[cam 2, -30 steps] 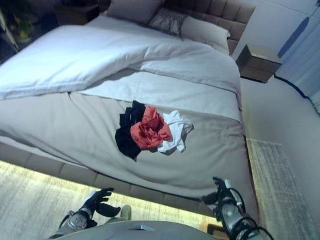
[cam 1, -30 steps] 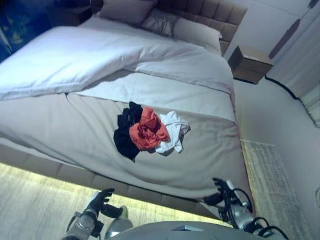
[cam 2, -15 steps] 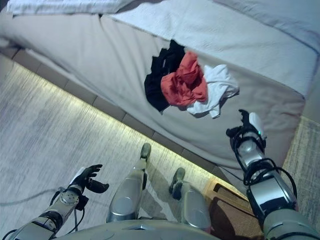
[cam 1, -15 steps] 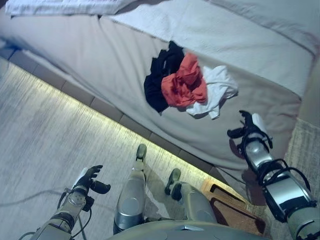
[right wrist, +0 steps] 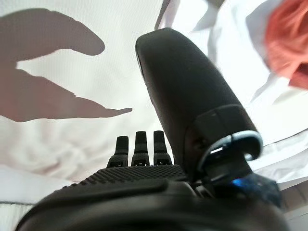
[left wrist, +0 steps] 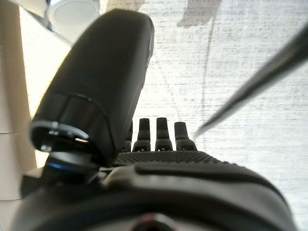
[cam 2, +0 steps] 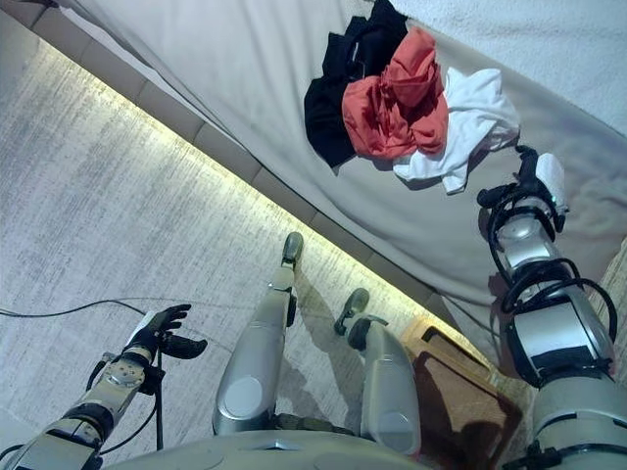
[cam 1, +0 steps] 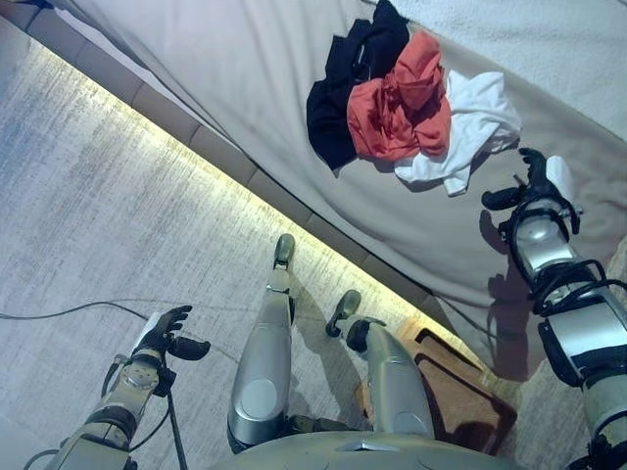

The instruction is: Pick up the clothes from the bed and place them into the basket

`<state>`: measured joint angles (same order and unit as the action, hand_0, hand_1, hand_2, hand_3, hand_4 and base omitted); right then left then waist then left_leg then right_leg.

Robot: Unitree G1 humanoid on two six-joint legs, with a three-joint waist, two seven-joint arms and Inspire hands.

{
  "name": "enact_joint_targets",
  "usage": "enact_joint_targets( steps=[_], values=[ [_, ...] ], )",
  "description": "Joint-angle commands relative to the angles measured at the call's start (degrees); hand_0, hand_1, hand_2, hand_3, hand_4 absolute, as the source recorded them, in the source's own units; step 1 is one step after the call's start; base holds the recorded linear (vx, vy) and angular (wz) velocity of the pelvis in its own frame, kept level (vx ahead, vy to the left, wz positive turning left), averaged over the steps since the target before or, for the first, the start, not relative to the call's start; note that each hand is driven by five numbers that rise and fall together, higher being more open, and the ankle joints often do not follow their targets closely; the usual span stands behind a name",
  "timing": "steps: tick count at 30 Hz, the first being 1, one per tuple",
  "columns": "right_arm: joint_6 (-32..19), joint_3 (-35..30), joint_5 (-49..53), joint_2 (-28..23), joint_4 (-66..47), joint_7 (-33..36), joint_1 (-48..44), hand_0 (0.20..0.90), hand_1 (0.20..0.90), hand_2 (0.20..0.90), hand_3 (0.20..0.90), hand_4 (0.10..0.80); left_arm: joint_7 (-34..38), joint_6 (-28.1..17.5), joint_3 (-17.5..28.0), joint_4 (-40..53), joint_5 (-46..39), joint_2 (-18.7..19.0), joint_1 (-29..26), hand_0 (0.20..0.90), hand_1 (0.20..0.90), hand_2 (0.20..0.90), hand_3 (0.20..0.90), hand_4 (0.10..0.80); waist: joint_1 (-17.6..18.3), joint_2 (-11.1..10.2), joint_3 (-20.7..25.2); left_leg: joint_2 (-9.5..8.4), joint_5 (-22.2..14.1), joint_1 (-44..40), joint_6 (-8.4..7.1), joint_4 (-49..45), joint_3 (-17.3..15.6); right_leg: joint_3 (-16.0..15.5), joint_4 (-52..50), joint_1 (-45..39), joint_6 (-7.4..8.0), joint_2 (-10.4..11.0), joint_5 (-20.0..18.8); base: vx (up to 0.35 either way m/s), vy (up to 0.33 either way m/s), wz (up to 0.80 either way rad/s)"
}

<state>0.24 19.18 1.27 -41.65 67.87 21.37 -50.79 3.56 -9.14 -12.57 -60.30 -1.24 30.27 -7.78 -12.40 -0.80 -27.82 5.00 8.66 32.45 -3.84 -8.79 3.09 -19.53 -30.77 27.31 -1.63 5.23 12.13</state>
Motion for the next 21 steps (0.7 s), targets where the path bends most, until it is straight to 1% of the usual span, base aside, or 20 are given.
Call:
enact_joint_targets(
  steps=[1,2,4,6,9,13,15,19,20,21],
  values=[
    [-2.48,2.93,2.27,-8.52,-1.1,3.98,-3.44,0.9,0.9,0.9,0.9,0.8,0.02,0.64,-0.03,-0.71,-2.98,3.56,3.52,0.9,0.9,0.9,0.9,0.8,-0.34,1.31,4.39,1.23,-7.4,4.5,0.67,-12.52,-2.16,2.71,3.9,6.28,2.22,-0.57,-7.69,-0.031,0.003,0.0],
    [-2.66,3.41,1.35,-8.99,-1.21,4.67,-4.72,0.9,0.9,0.9,0.9,0.8,0.04,0.8,-0.02,-0.4,-3.48,3.68,3.48,0.9,0.9,0.9,0.9,0.8,-0.3,1.57,4.24,1.39,-7.31,5.2,0.62,-12.82,-2.15,2.85,3.51,7.01,2.17,-0.56,-7.56,0.0,0.0,0.0],
    [-5.8,4.18,3.34,-9.76,-2.12,5.02,-6.99,0.9,0.9,0.9,0.9,0.8,-0.47,1.43,0.57,0.75,-4.65,4.08,3.83,0.9,0.9,0.9,0.9,0.8,-0.13,2.22,4.0,1.68,-7.01,6.5,0.55,-12.81,-2.15,3.5,2.82,8.69,2.06,-0.81,-7.09,-0.01,0.011,0.02],
    [-8.17,5.13,2.96,-10.64,-4.65,3.94,-8.21,0.9,0.9,0.9,0.9,0.8,-1.28,2.03,0.89,1.79,-5.58,4.58,4.4,0.9,0.9,0.9,0.9,0.8,-0.05,2.38,3.91,1.93,-6.77,7.23,0.48,-12.5,-2.15,3.79,2.33,9.84,1.98,-0.98,-6.72,-0.009,0.019,-0.05],
    [-9.84,6.18,2.8,-11.4,-7.07,2.2,-8.63,0.9,0.9,0.9,0.9,0.8,-2.12,1.75,1.35,2.29,-5.99,4.91,5.31,0.9,0.9,0.9,0.9,0.8,0.03,2.42,3.82,2.25,-6.42,8.01,0.26,-12.45,-2.15,3.94,1.91,10.57,1.83,-1.1,-6.33,0.001,0.007,-0.03],
    [-9.04,7.21,4.78,-11.87,-7.46,-0.7,-8.79,0.9,0.9,0.9,0.9,0.8,-3.27,1.74,1.62,2.66,-6.7,5.94,5.06,0.9,0.9,0.9,0.9,0.8,0.05,2.26,3.65,2.36,-6.09,8.86,0.18,-12.51,-2.14,3.88,1.83,11.26,1.83,-1.01,-6.4,0.002,-0.021,-0.03],
    [-9.47,8.2,7.12,-12.64,-6.87,-3.55,-10.07,0.9,0.9,0.9,0.9,0.8,-3.85,1.17,1.7,2.45,-7.47,6.71,4.59,0.9,0.9,0.9,0.9,0.8,-0.05,2.57,3.26,2.23,-5.77,10.82,0.14,-13.44,-1.97,3.67,1.19,13.0,1.93,-0.3,-6.71,-0.035,-0.03,-0.02],
    [-6.09,9.59,7.53,-12.85,-5.71,-7.6,-12.31,0.9,0.9,0.9,0.9,0.8,-4.14,1.27,1.49,2.14,-7.98,7.09,3.71,0.9,0.9,0.9,0.9,0.8,0.08,2.98,2.9,2.06,-5.83,14.06,0.25,-15.55,-2.3,3.91,-0.25,16.33,1.9,0.6,-7.17,-0.049,-0.015,-0.09],
    [-4.14,10.49,9.05,-13.11,-4.92,-9.66,-13.27,0.9,0.9,0.9,0.9,0.8,-3.4,1.41,1.42,1.92,-8.55,7.31,3.5,0.9,0.9,0.9,0.9,0.8,0.08,3.13,2.68,1.89,-6.12,15.69,0.34,-16.82,-2.46,3.98,-1.11,17.99,1.85,1.32,-7.25,-0.048,-0.014,-0.08],
    [-4.13,10.53,9.06,-13.12,-4.91,-9.67,-13.32,0.9,0.9,0.9,0.9,0.8,-3.39,1.41,1.42,1.91,-8.55,7.29,3.49,0.9,0.9,0.9,0.9,0.8,0.09,3.13,2.71,1.89,-6.14,15.75,0.34,-16.86,-2.45,3.98,-1.15,18.06,1.85,1.33,-7.24,-0.063,-0.035,0.01]
  ],
)
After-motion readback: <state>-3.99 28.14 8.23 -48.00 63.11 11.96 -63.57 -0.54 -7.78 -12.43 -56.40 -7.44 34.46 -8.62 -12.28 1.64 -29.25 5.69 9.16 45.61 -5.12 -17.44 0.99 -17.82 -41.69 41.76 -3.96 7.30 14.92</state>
